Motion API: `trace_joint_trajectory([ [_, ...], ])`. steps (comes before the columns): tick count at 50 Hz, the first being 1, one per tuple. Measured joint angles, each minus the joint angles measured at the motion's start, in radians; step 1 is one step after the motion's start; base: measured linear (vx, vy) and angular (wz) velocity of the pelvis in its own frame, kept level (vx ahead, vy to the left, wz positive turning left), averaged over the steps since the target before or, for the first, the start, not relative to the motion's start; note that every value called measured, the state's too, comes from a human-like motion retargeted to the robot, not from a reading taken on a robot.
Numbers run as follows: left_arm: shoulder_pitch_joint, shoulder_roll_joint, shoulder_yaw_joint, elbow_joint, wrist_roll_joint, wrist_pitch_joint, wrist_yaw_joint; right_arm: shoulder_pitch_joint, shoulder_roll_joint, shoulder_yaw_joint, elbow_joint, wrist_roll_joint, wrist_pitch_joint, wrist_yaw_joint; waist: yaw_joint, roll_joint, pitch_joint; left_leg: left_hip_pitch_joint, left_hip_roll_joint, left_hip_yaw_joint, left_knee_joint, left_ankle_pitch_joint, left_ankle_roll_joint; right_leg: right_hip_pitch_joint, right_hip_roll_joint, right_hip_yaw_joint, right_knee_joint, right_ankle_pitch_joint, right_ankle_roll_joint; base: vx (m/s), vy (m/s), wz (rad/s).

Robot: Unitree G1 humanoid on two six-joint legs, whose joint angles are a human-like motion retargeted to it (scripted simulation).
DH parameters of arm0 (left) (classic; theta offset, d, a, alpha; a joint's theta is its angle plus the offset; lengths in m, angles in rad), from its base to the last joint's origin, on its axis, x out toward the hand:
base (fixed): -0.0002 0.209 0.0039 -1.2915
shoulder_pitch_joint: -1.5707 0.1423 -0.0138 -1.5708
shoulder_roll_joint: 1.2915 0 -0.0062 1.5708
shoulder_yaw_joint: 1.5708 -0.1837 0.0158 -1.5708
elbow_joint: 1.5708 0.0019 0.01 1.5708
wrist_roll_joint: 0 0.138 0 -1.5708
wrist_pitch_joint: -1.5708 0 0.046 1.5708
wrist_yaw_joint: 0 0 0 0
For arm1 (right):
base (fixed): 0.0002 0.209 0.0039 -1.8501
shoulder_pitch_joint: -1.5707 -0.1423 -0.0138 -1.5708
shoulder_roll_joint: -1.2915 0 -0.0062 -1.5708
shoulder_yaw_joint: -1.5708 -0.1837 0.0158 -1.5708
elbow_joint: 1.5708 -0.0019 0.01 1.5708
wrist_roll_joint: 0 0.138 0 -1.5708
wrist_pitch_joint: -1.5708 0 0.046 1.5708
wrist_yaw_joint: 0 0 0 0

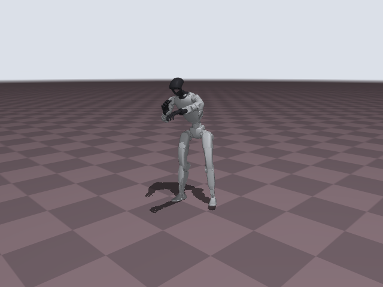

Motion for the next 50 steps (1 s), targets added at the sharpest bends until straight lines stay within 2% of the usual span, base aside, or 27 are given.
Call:
trace_joint_trajectory([
  [3,0.249,0.018,0.163,-0.203,-0.132,-0.046,0.038,-0.107,-0.067,-0.014,0.026,-0.028,0.026,0.003,0.062,-0.019,-0.002,0.014,-0.004,-0.010,-0.025,0.056,-0.017,0.022,0.001,0.011,0.000,-0.007,-0.010,0.07,0.25,-0.34],
  [7,0.639,-0.075,0.414,-0.453,-0.375,-0.138,0.049,-0.305,-0.154,0.023,0.114,-0.029,0.065,0.009,0.140,-0.040,-0.010,0.034,-0.022,-0.019,-0.022,0.014,-0.033,0.038,-0.021,-0.004,0.022,-0.038,-0.031,0.07,0.23,0.16],
  [12,1.113,-0.387,0.645,-0.703,-0.757,-0.262,-0.042,-0.560,-0.208,0.150,0.220,-0.014,0.097,-0.006,0.262,-0.044,-0.035,0.061,-0.048,-0.065,-0.103,0.000,-0.076,0.053,-0.049,-0.120,0.076,-0.099,-0.062,0.11,0.15,0.59],
  [15,1.362,-0.608,0.674,-0.830,-1.051,-0.302,-0.108,-0.699,-0.200,0.266,0.273,0.014,0.103,-0.030,0.349,-0.051,-0.059,0.065,-0.062,-0.105,-0.164,0.009,-0.084,0.067,-0.068,-0.246,0.107,-0.134,-0.069,0.16,0.05,0.87],
  [18,1.567,-0.782,0.642,-0.918,-1.392,-0.307,-0.224,-0.801,-0.181,0.386,0.336,0.082,0.092,-0.029,0.451,-0.069,-0.074,0.060,-0.070,-0.152,-0.208,0.019,-0.076,0.088,-0.078,-0.377,0.130,-0.163,-0.076,0.18,-0.02,0.99],
  [20,1.664,-0.850,0.625,-0.943,-1.551,-0.287,-0.320,-0.851,-0.176,0.459,0.386,0.135,0.079,-0.006,0.522,-0.082,-0.075,0.055,-0.071,-0.189,-0.227,0.026,-0.068,0.103,-0.076,-0.447,0.145,-0.177,-0.084,0.19,-0.07,1.07],
  [25,1.716,-0.905,0.648,-0.970,-1.629,-0.295,-0.423,-0.914,-0.187,0.595,0.504,0.207,0.050,0.093,0.674,-0.096,-0.051,0.046,-0.058,-0.309,-0.253,0.043,-0.040,0.122,-0.059,-0.500,0.222,-0.183,-0.135,0.19,-0.11,1.25],
  [30,1.569,-0.968,0.698,-1.070,-1.648,-0.307,-0.406,-0.888,-0.209,0.664,0.527,0.234,0.037,0.214,0.738,-0.053,-0.014,0.054,-0.026,-0.455,-0.288,0.061,-0.013,0.071,-0.043,-0.342,0.420,-0.161,-0.191,0.18,-0.16,1.51],
  [32,1.471,-0.997,0.721,-1.125,-1.645,-0.330,-0.352,-0.852,-0.214,0.669,0.508,0.251,0.035,0.252,0.736,-0.034,0.002,0.059,-0.018,-0.513,-0.304,0.069,-0.004,0.039,-0.033,-0.248,0.499,-0.155,-0.186,0.15,-0.19,1.56],
  [35,1.292,-1.023,0.776,-1.213,-1.552,-0.419,-0.179,-0.782,-0.218,0.662,0.458,0.272,0.025,0.283,0.719,-0.011,0.027,0.064,-0.011,-0.585,-0.324,0.080,0.007,0.003,-0.028,-0.143,0.573,-0.160,-0.163,0.12,-0.21,1.40],
  [37,1.157,-1.001,0.838,-1.247,-1.359,-0.483,-0.024,-0.736,-0.221,0.654,0.414,0.273,0.006,0.293,0.704,0.002,0.041,0.067,-0.006,-0.618,-0.333,0.082,0.007,-0.007,-0.046,-0.126,0.578,-0.169,-0.153,0.09,-0.23,1.08],
  [39,1.025,-0.939,0.916,-1.249,-1.055,-0.503,0.157,-0.697,-0.227,0.648,0.365,0.265,-0.020,0.300,0.688,0.012,0.053,0.068,0.000,-0.640,-0.340,0.081,0.004,-0.012,-0.083,-0.145,0.552,-0.177,-0.150,0.07,-0.24,0.80],
  [40,0.962,-0.898,0.955,-1.243,-0.876,-0.494,0.258,-0.679,-0.231,0.644,0.338,0.260,-0.034,0.304,0.680,0.017,0.057,0.067,0.002,-0.648,-0.342,0.081,0.001,-0.014,-0.106,-0.164,0.532,-0.180,-0.150,0.05,-0.25,0.56],
  [42,0.872,-0.794,1.021,-1.217,-0.563,-0.424,0.417,-0.647,-0.237,0.640,0.290,0.251,-0.056,0.308,0.664,0.025,0.057,0.065,0.007,-0.654,-0.345,0.080,-0.005,-0.020,-0.153,-0.215,0.460,-0.174,-0.146,0.04,-0.26,0.37],
  [44,0.815,-0.689,1.055,-1.198,-0.341,-0.356,0.519,-0.620,-0.244,0.635,0.247,0.237,-0.076,0.303,0.645,0.030,0.057,0.063,0.007,-0.653,-0.344,0.077,-0.013,-0.028,-0.200,-0.270,0.375,-0.162,-0.131,0.03,-0.28,0.20],
  [47,0.786,-0.554,1.060,-1.177,-0.184,-0.307,0.575,-0.578,-0.257,0.624,0.205,0.220,-0.097,0.280,0.613,0.037,0.057,0.071,-0.002,-0.642,-0.337,0.066,-0.025,-0.045,-0.268,-0.348,0.246,-0.123,-0.090,0.03,-0.31,0.09],
  [50,0.803,-0.455,1.027,-1.156,-0.135,-0.291,0.592,-0.511,-0.277,0.599,0.168,0.206,-0.104,0.244,0.566,0.040,0.057,0.091,-0.026,-0.626,-0.320,0.049,-0.031,-0.062,-0.332,-0.413,0.149,-0.048,-0.031,0.06,-0.35,0.04],
])
